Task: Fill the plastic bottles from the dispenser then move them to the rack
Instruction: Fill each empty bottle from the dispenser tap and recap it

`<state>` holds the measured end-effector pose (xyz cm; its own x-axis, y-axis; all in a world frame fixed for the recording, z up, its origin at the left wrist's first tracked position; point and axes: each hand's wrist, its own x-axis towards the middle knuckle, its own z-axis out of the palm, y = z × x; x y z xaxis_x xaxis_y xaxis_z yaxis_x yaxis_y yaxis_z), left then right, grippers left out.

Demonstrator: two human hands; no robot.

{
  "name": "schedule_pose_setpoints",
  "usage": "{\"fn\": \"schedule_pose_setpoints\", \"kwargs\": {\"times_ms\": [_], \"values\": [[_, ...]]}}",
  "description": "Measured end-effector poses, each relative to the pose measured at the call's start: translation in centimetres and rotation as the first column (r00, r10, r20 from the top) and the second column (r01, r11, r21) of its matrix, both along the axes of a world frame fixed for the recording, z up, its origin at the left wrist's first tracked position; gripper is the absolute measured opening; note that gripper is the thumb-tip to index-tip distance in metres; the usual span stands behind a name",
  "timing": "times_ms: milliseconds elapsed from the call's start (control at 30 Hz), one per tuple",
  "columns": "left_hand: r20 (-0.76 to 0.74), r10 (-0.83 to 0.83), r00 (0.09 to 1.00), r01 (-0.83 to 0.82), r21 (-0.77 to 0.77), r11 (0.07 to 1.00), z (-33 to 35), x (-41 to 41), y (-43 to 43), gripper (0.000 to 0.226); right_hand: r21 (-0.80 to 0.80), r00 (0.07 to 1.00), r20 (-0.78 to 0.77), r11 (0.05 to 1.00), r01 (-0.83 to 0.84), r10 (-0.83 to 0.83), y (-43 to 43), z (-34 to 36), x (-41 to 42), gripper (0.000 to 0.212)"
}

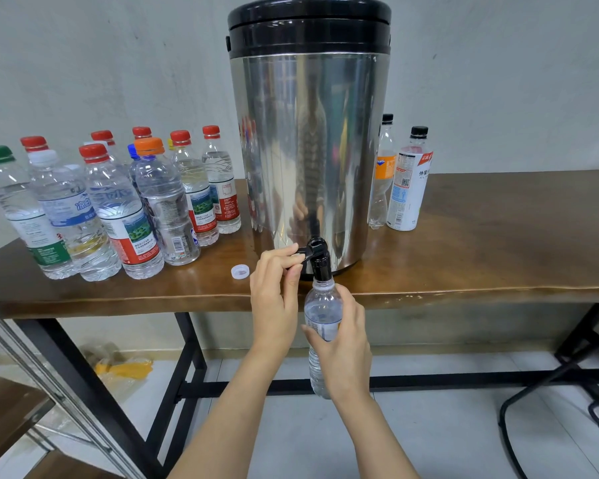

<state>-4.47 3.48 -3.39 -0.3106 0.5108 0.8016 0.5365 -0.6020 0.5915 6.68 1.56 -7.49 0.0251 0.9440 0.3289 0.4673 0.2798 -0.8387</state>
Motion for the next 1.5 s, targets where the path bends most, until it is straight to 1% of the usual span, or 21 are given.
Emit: {"fn": "schedule_pose_setpoints", "kwargs": {"times_ms": [700, 1500], "values": [[-0.001, 0.001, 1.0, -0.001, -0.009, 1.0, 0.05, 0.01, -0.08, 0.015, -0.008, 1.0, 0.015, 1.0, 0.001, -0.001, 0.0, 0.07, -0.1, 0.079], [0.003, -0.004, 1.0, 0.004, -0.015, 1.0, 0.21, 0.08, -0.2, 0.015, -0.012, 1.0, -0.007, 1.0, 0.001, -0.001, -0.01, 0.0, -0.08, 0.078]]}}
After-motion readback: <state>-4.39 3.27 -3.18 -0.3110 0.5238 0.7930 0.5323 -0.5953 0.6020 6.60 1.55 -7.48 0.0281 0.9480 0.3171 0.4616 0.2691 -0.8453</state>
